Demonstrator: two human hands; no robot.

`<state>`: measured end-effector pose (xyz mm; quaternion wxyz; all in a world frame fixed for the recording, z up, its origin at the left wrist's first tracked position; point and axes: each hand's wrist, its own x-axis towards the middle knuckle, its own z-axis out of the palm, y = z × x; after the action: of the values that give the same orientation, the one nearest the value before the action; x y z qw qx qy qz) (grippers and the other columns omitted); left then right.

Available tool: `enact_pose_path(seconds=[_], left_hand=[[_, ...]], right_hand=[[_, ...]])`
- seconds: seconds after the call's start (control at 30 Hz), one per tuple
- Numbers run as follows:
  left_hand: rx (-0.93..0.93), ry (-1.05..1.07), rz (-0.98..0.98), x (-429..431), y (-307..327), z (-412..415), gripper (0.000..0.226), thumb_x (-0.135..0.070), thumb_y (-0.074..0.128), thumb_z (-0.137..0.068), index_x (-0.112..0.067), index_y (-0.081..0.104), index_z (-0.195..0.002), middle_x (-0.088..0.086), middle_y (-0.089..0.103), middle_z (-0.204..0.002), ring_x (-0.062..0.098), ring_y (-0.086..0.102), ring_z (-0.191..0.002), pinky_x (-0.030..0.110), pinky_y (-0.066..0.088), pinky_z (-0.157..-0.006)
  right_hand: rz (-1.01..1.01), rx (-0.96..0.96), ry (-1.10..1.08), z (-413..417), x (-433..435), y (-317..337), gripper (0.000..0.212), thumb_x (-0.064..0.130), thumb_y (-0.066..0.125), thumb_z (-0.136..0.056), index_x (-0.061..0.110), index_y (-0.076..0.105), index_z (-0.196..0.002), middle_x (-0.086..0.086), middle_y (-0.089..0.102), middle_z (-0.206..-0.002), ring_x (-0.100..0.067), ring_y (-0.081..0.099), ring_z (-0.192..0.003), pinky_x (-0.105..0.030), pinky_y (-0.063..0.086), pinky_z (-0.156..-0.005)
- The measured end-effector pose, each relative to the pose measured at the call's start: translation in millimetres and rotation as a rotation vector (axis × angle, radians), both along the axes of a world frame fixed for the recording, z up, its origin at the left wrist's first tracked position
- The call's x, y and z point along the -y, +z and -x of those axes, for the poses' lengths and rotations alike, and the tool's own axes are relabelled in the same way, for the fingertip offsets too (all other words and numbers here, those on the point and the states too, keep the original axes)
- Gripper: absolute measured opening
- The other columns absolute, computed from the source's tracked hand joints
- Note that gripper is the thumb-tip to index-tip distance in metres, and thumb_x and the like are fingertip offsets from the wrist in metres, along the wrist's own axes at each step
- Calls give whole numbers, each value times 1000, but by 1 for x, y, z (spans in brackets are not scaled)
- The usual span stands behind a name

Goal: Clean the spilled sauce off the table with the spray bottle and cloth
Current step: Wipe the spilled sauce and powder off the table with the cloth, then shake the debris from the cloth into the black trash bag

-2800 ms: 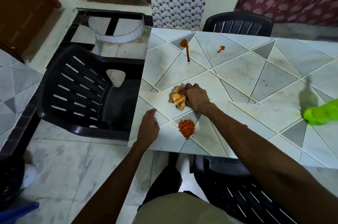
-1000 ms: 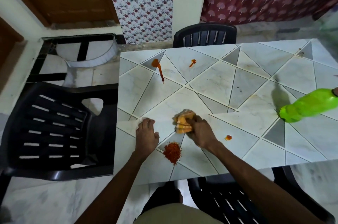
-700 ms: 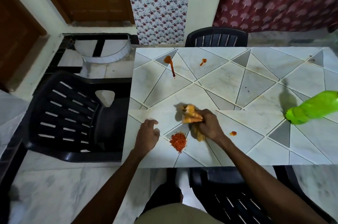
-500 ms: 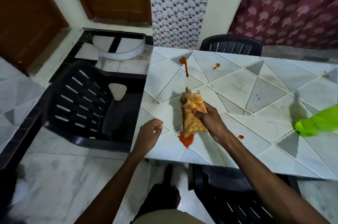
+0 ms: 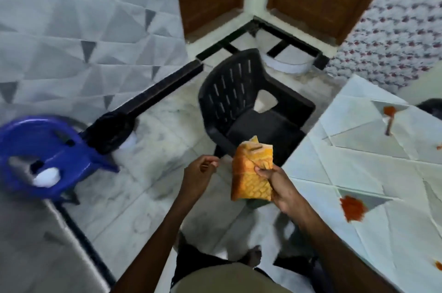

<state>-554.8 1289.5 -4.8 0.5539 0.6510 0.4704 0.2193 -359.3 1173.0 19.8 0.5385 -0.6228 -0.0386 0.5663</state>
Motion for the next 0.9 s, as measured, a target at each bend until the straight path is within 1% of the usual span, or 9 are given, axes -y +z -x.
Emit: enact_pose_path(seconds=[0.03,0.13,0.17,0.23,0.3,0.47,0.63,0.77,0.9], left_hand=[[1,45,11,-9,1,21,8,-34,65,-86,-39,68,-93,-12,74,-90,9,70,-85,35,56,-84],[-8,178,18,-40,4,85,21,-12,63,-93,-33,68,-94,-12,73,-88,6,70,-81,33,57,-83],[-14,220,26,-56,4,111,21,-12,63,-93,-33,68,-94,-11,73,-87,7,70,-81,33,57,-83],[-9,284,43,-81,2,149,19,-13,62,-93,-31,68,-94,-10,74,-87,8,70,-81,33,57,-82],[-1,323,54,-107,3,177,19,-12,62,-93,-30,69,-93,-9,74,-87,11,70,-81,33,57,-81],[7,437,115,-179,0,234,17,-11,58,-92,-24,69,-96,-4,74,-90,12,70,-82,30,56,-81],[10,500,177,-256,-13,270,18,-11,58,-92,-25,69,-93,-5,74,-90,12,70,-82,28,55,-81],[-13,534,213,-341,-46,289,15,-12,60,-92,-24,69,-93,-1,74,-92,12,69,-81,25,54,-79],[-47,601,264,-430,-110,304,13,-13,60,-92,-25,66,-96,3,72,-95,16,68,-88,32,53,-86]], right_hand=[[4,-7,41,17,-16,0,25,1,61,-93,8,66,-116,-9,76,-98,-23,75,-83,-32,60,-63],[21,5,153,66,-72,-2,22,2,61,-94,10,66,-114,-10,76,-97,-23,75,-78,-30,59,-57],[25,12,185,87,-96,-6,25,3,62,-93,9,66,-117,-13,76,-102,-26,75,-83,-33,61,-61],[34,21,229,121,-134,-14,36,5,65,-91,6,64,-127,-18,73,-113,-34,73,-97,-45,61,-79],[52,12,257,149,-169,-20,38,7,67,-90,6,64,-128,-17,73,-115,-37,71,-104,-51,58,-90],[83,5,305,210,-253,-33,26,8,65,-91,9,67,-116,-14,77,-103,-36,73,-95,-49,59,-81],[91,30,402,244,-351,-53,21,8,64,-91,9,71,-111,-18,75,-109,-39,71,-100,-55,55,-92],[117,77,470,263,-454,-92,27,8,65,-90,8,70,-116,-19,74,-110,-41,70,-103,-60,53,-95],[189,140,500,281,-552,-149,30,9,68,-89,8,68,-119,-18,73,-114,-38,70,-103,-56,56,-93]])
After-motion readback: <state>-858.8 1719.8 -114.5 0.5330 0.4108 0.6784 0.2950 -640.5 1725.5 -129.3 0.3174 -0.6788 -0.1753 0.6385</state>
